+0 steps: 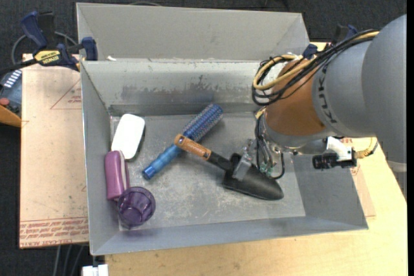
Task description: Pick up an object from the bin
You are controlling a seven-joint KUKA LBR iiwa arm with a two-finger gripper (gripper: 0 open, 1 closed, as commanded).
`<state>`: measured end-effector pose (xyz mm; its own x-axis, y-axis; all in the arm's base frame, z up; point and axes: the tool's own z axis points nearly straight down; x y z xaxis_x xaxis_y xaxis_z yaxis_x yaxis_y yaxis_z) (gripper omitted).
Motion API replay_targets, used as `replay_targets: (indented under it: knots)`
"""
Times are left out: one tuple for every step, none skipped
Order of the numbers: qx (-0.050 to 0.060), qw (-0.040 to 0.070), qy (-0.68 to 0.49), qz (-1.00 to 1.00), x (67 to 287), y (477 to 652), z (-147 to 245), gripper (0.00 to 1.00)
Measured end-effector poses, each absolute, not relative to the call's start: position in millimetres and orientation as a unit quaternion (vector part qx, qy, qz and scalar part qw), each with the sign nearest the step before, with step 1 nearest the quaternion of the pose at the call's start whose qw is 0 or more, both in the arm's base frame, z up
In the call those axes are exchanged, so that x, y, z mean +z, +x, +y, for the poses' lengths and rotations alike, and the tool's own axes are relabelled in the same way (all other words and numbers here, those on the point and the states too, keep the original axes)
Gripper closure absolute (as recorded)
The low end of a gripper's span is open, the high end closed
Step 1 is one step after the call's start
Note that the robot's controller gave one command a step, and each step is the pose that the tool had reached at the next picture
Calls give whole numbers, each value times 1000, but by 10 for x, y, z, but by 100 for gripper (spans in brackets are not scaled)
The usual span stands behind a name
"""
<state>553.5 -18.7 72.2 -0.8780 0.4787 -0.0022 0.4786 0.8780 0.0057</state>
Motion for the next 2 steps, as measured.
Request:
replay_targets:
  knots:
    - [2,2,247,969,722,5535,-186,100]
    - [2,0,259,966,1516,5453,-270,100]
